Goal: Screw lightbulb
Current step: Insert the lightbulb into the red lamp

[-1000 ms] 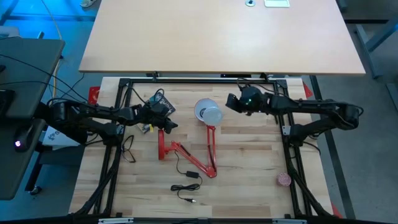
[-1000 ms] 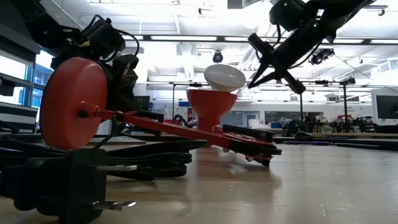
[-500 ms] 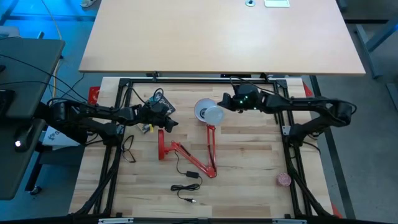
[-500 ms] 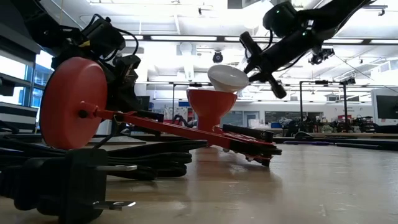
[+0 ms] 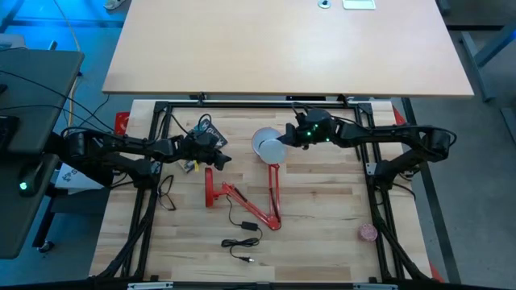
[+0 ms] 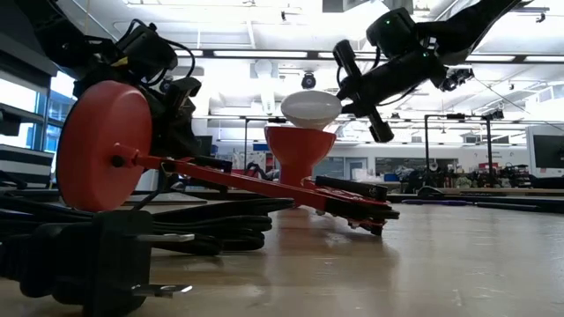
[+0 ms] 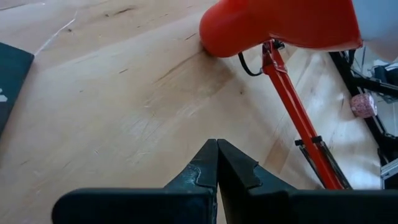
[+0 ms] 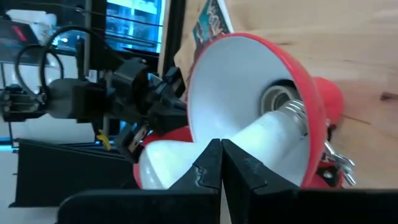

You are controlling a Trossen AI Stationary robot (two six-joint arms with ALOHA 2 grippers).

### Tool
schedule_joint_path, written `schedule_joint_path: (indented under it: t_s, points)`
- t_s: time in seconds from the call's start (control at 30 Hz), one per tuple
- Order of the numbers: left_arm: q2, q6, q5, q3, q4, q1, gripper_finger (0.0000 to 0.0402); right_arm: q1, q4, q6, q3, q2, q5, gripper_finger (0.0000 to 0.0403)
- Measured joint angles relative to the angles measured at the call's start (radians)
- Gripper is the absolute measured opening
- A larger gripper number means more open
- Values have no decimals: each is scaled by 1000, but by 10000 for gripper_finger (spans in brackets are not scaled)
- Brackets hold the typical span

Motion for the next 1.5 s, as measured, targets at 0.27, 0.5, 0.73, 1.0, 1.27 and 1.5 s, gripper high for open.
schedule_joint_path:
  t_s: [0.27,0.5,0.73,1.0,1.27,1.5]
  points:
    - [0,-6,19,0,39,1,0,-83,-12,-110,0,-75,14,0]
    - [0,9,21,0,38,13,4,-170,-139,-269,0,-225,-100,11]
    - [-24,-38,145,61,38,13,77,-191,-411,-459,0,-401,-265,136]
    - [-66,-170,191,214,35,-29,205,-191,-607,-567,0,-506,-300,296]
    - [-17,-231,44,295,-10,-70,266,-174,-497,-577,0,-380,-359,332]
    - [53,-253,-47,295,32,-130,268,-134,-367,-574,0,-292,-377,332]
